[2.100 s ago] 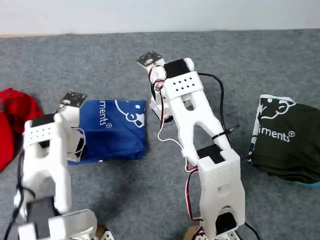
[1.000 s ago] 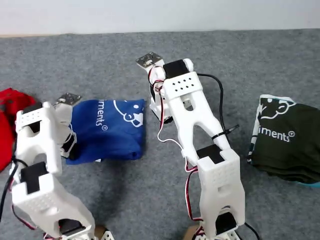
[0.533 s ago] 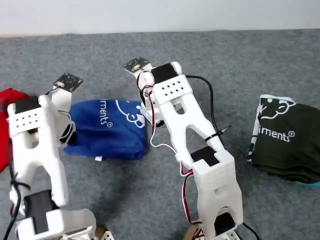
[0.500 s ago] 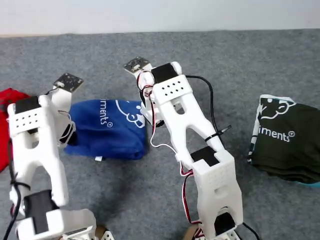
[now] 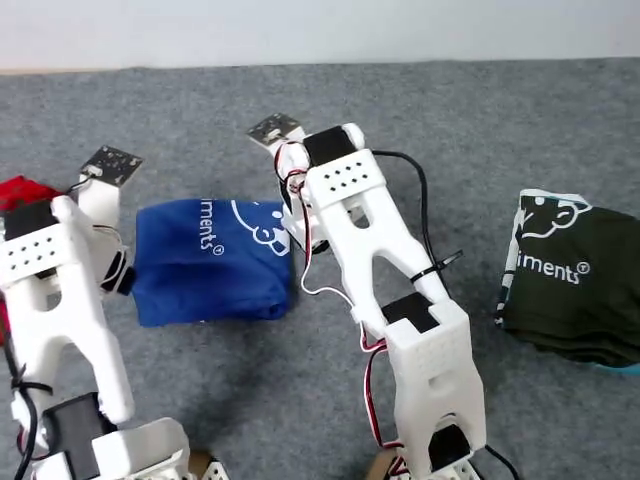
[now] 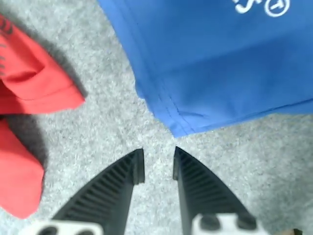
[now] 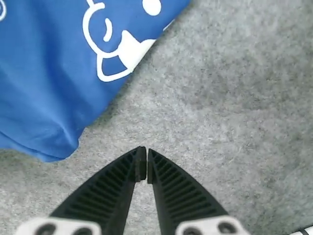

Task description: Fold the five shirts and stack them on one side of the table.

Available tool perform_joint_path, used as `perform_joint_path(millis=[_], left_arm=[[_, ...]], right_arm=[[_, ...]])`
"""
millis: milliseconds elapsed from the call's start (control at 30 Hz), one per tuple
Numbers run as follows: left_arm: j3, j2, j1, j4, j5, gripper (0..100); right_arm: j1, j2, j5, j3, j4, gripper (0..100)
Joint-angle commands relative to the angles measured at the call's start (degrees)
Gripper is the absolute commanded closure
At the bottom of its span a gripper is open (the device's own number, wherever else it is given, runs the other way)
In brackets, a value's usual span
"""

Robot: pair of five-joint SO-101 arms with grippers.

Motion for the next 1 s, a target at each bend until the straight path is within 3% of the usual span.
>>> perform_joint_path(millis=[0,500,800,967], left_arm=[[-0.7,-2.5,-1.8,0.5,-1.0,89],[-4.5,-2.5,-24.8,-0.5,-1.1,89],[-4.4,-2.1,-26.5,-1.7,-1.5,89],[-4.4,-2.1,-26.5,-1.7,-3.3,89]], right_arm=[[-1.6,-0.5,-0.6,-0.3,2.0,99.0],[-14.3,1.4,-2.6,9.1,-1.6,99.0],[-23.1,7.9,-2.9,8.7,-2.4,99.0],[-21.7,4.2,-2.4,8.7,-0.7,99.0]])
